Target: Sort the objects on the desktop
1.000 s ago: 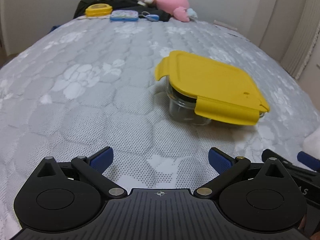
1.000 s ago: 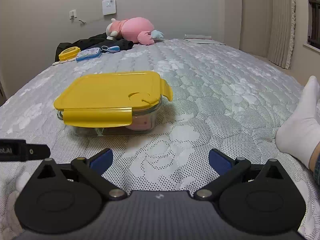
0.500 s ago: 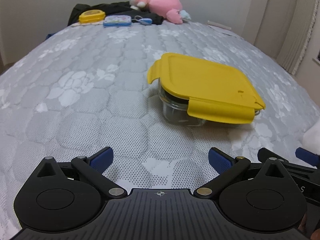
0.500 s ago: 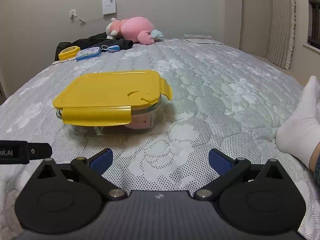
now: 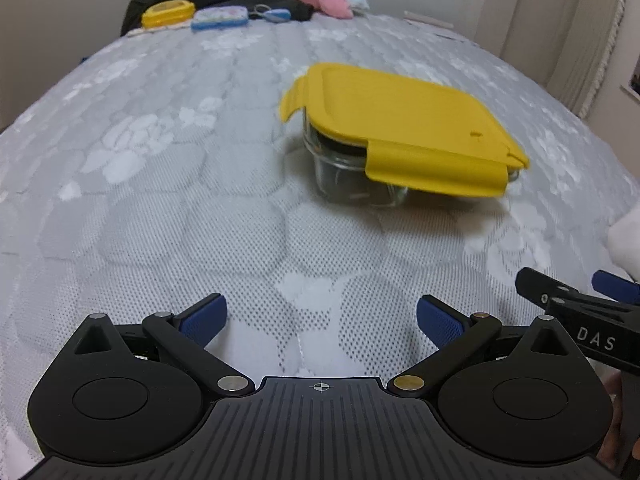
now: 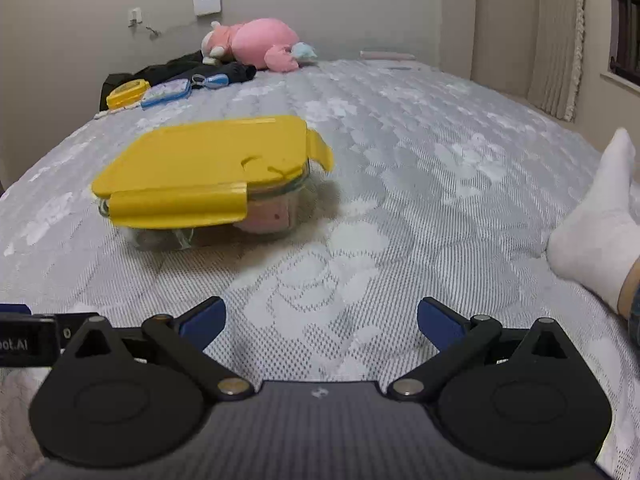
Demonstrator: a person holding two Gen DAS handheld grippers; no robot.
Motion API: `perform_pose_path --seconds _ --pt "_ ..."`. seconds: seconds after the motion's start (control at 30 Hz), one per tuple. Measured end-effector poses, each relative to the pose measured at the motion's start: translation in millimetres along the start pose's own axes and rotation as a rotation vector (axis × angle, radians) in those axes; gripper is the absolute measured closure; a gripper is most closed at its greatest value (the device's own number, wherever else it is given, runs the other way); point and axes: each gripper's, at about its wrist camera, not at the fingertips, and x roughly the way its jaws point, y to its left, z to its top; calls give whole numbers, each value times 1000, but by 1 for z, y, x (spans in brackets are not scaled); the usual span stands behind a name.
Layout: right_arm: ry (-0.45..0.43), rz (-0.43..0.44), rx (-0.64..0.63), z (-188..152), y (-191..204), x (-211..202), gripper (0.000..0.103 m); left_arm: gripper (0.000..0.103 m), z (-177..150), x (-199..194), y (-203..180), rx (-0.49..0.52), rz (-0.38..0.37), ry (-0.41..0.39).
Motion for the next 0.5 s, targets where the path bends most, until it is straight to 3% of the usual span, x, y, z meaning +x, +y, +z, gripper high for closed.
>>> perform_pose_path --seconds 0.2,0.5 --pt "6 -4 15 -1 -2 1 0 0 0 -1 2 -27 8 -16" --pt "4 -43 64 21 -27 5 0 0 14 -3 13 0 118 -62"
